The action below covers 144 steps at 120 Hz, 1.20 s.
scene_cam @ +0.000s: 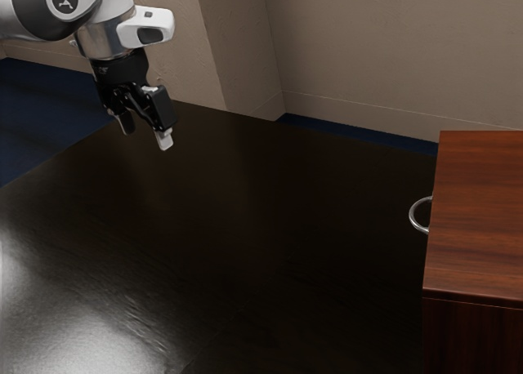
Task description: Pull the drawer handle with one arm to open the drawer
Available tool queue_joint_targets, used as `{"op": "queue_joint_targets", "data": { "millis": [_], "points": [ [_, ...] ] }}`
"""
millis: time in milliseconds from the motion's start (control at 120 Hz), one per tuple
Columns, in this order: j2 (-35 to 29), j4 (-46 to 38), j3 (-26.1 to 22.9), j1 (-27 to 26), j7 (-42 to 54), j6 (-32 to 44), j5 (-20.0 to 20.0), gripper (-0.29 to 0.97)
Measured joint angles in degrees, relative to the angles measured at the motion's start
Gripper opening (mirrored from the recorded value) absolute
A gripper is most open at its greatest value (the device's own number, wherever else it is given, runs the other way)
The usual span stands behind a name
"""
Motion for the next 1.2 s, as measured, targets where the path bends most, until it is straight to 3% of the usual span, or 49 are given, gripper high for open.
{"op": "queue_joint_targets", "data": {
  "millis": [167,367,667,1000,1200],
  "points": [
    [-0.2,0.4,0.0,0.0,0.6,-0.1,-0.2,0.68],
    [-5.6,12.6,-1.4,0.7,1.1,-3.2,-0.7,0.68],
    [-6.9,13.1,-1.1,-0.7,1.7,-5.5,-0.8,0.68],
    [-6.6,11.4,-1.1,1.8,1.9,-9.2,-3.1,0.68],
    [-15.0,-12.4,-2.7,1.5,1.6,-0.2,-4.9,0.68]
  ]
}}
